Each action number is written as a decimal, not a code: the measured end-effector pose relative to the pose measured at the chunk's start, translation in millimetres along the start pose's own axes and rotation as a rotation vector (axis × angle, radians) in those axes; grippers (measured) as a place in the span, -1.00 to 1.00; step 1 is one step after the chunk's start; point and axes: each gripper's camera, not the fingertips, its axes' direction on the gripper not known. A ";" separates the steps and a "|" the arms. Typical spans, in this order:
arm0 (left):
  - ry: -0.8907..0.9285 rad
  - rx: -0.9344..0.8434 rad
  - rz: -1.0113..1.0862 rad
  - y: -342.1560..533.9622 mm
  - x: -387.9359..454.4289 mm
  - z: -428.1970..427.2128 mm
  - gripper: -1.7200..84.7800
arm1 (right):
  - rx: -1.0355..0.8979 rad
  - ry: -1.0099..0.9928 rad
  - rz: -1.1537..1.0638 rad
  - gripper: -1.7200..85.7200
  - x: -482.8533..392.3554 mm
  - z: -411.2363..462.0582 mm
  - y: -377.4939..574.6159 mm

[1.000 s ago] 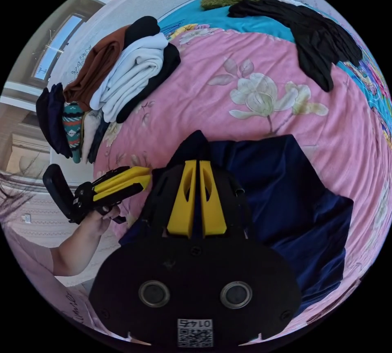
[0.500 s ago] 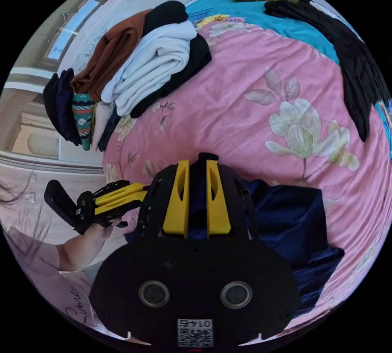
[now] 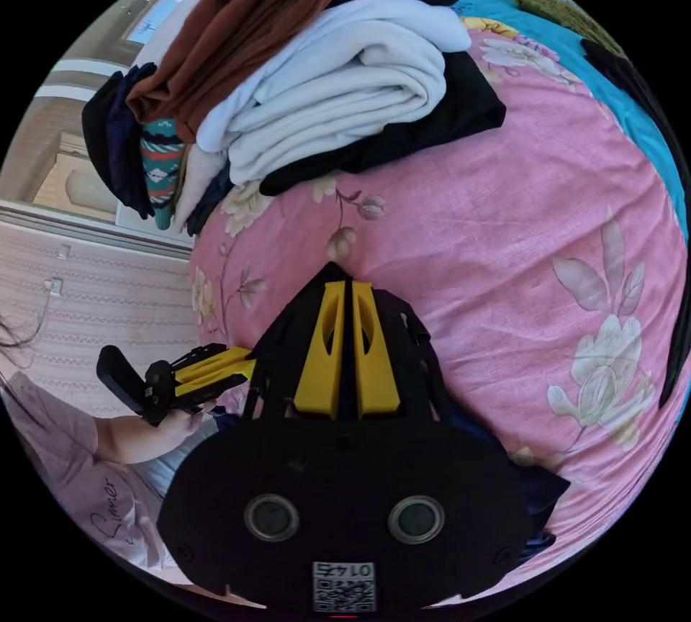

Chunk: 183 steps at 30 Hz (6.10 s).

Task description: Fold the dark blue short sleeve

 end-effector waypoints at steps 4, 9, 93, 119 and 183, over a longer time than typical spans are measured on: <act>0.022 0.013 -0.008 2.5 -8.0 -10.0 -0.96 | 0.126 0.106 0.021 -0.91 -18.8 -42.7 -1.9; 0.048 0.019 -0.018 6.3 -15.5 -19.4 -0.96 | 0.087 0.035 -0.027 -0.93 -49.4 -44.1 -9.1; 0.478 -0.267 0.785 32.5 394.2 142.5 -0.87 | 0.874 0.064 1.191 -0.80 105.7 32.1 949.5; 0.458 -0.196 0.910 42.2 509.4 191.0 -0.98 | 0.937 0.023 0.818 -0.93 106.5 83.8 1043.0; 0.408 -0.079 0.489 -134.6 145.0 18.8 -0.96 | 0.809 -0.009 0.609 -0.94 167.2 -24.6 966.5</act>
